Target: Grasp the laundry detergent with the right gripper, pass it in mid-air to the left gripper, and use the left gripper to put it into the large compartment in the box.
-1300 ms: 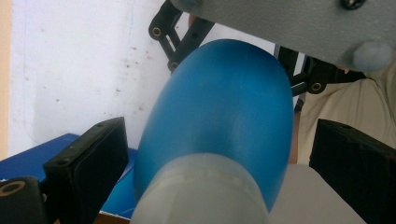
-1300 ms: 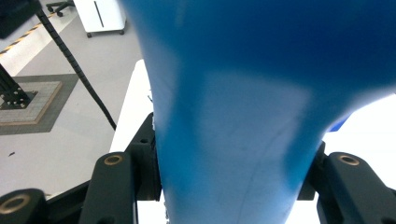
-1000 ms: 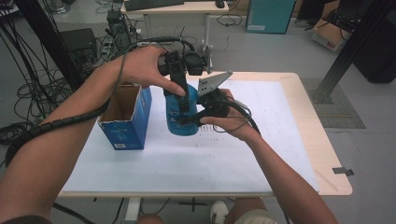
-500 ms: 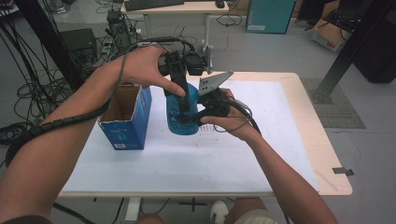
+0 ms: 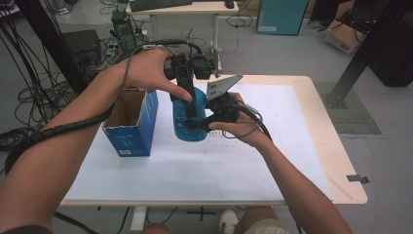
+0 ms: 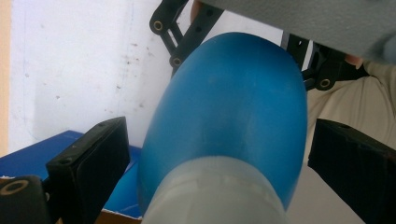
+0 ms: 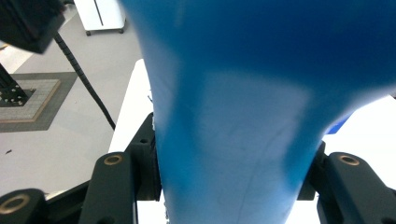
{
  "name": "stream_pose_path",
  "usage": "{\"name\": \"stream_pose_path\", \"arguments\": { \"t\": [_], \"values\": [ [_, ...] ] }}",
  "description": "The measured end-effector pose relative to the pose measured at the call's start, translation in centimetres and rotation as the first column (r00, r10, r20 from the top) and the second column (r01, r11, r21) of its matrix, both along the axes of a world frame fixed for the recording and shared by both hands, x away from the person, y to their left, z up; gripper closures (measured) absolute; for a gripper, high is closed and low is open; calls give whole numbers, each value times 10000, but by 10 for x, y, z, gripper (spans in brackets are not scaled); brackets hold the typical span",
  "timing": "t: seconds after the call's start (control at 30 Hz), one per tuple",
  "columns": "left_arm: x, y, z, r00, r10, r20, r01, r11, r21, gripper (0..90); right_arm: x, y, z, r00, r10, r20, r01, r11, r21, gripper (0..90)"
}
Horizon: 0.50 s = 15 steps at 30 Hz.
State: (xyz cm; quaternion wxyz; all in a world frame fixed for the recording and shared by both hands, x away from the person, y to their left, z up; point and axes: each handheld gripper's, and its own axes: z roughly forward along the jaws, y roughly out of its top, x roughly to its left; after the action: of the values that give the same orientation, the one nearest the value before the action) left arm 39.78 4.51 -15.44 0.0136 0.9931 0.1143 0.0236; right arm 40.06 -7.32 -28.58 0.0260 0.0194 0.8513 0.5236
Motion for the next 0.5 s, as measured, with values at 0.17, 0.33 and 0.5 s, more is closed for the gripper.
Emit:
{"name": "stream_pose_path", "arguments": {
  "t": [0.17, 0.33, 0.5],
  "values": [
    [0, 1, -1, 10000, 6, -25, -6, 10000, 25, 62, 0, 0, 0, 10000, 11, -47, -11, 10000, -40, 435],
    [0, 2, -2, 10000, 33, -12, -33, 10000, 29, 65, 0, -1, 1, 10000, 0, -46, 0, 10000, -36, 435],
    [0, 1, -2, 10000, 42, -59, -42, 10000, 27, 67, 0, -1, 1, 10000, 14, -29, -14, 10000, -54, 435]
  ]
}}
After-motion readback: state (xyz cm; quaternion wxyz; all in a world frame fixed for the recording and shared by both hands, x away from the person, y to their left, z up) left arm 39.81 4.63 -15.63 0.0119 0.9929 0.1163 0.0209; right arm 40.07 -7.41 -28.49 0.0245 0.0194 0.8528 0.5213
